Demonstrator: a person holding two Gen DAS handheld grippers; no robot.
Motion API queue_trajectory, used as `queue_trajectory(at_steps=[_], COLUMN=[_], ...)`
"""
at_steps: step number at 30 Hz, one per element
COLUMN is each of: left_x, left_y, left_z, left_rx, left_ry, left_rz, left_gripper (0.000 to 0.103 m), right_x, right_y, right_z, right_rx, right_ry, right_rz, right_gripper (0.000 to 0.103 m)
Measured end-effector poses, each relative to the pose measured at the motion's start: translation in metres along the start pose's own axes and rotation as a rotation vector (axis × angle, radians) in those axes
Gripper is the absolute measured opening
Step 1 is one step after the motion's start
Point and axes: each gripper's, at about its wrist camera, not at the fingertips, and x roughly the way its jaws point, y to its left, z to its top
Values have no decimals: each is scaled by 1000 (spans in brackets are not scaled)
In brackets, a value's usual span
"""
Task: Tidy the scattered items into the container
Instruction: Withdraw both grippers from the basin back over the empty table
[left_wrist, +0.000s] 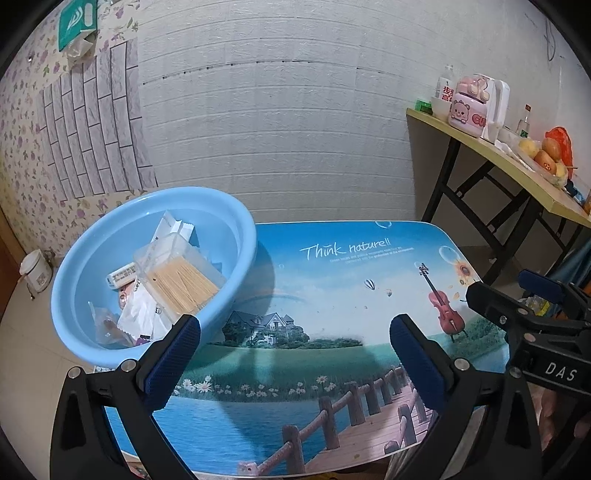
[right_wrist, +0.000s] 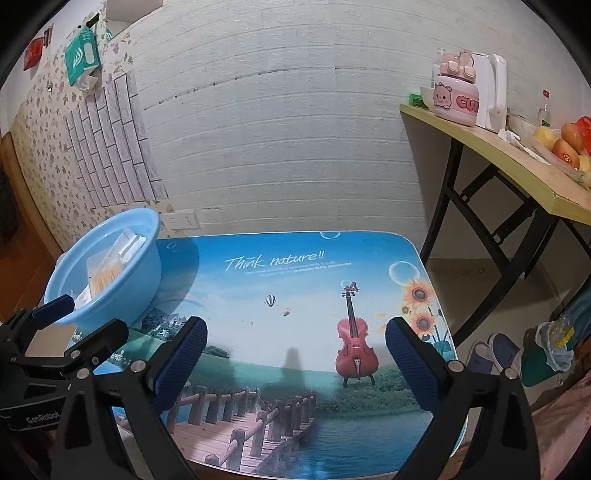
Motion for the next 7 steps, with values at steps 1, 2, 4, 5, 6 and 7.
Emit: queue_trajectory(at_steps=[1, 2, 4, 5, 6, 7], left_x=[0, 0, 0, 0, 0, -1], left_y=[0, 1, 2, 3, 3, 3], left_z=[0, 0, 0, 0, 0, 0], left_rx=[-1, -6, -10, -9, -8, -7], left_ry=[1, 4, 5, 4, 2, 1], left_rz=[2, 2, -9, -9, -4, -2], left_gripper=[103, 103, 103, 103, 103, 103], right_x=[0, 0, 0, 0, 0, 0], right_y=[0, 1, 1, 2, 2, 1], right_z=[0, 0, -1, -1, -1, -1], right_rx=[-1, -2, -3, -2, -3, -3], right_ry=[1, 1, 2, 1, 1, 1], right_rz=[1, 1, 1, 0, 0, 0], right_gripper=[98, 98, 98, 98, 98, 98])
